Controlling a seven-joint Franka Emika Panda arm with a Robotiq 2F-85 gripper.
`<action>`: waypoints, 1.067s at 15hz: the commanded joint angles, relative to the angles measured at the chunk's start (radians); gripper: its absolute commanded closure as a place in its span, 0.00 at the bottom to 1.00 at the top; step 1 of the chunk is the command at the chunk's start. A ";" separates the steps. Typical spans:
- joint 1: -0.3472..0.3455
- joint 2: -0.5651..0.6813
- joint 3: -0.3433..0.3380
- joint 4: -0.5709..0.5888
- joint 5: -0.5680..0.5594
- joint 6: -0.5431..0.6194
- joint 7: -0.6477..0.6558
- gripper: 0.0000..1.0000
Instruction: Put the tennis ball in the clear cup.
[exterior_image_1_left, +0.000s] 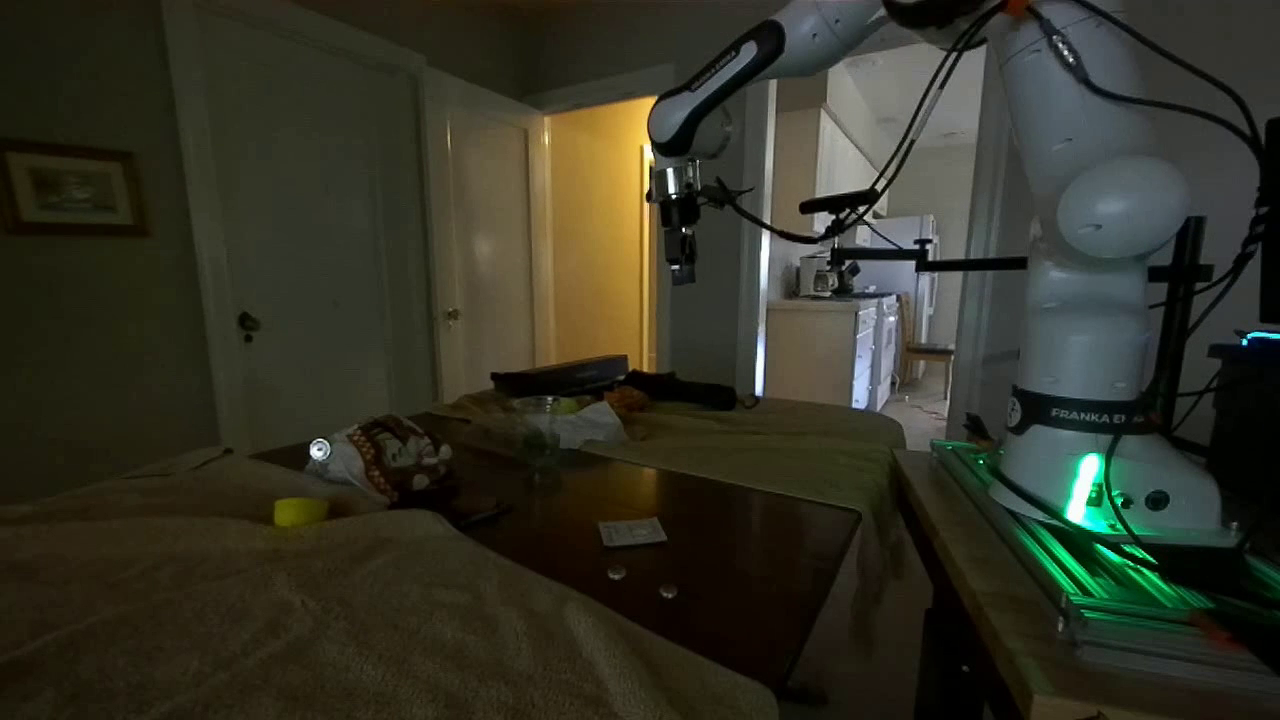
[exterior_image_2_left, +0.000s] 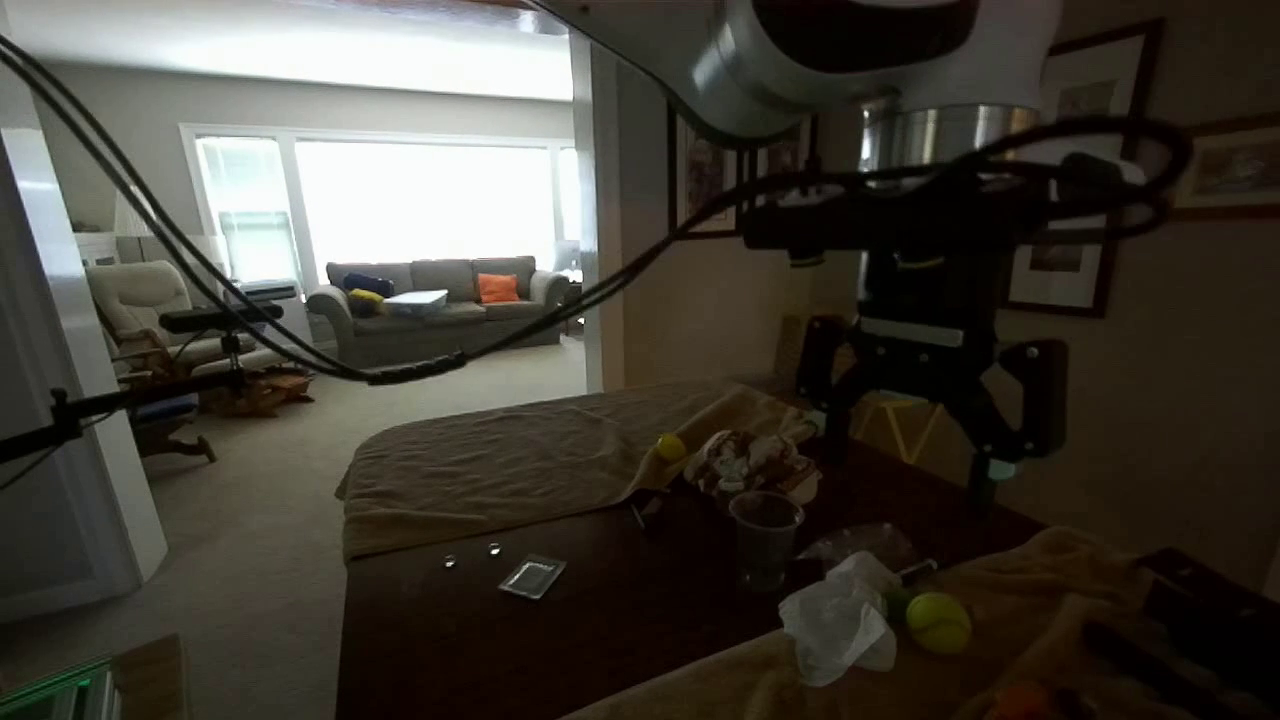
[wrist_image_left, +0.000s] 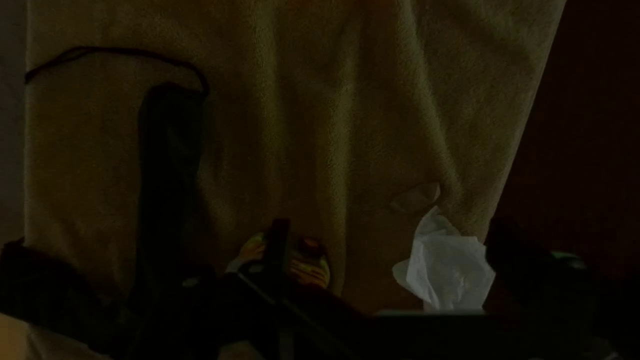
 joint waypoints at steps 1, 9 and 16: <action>-0.070 0.179 0.051 0.217 0.096 -0.034 -0.004 0.00; -0.141 0.459 0.161 0.591 0.143 -0.111 0.022 0.00; -0.116 0.648 0.202 0.899 0.138 -0.208 0.078 0.00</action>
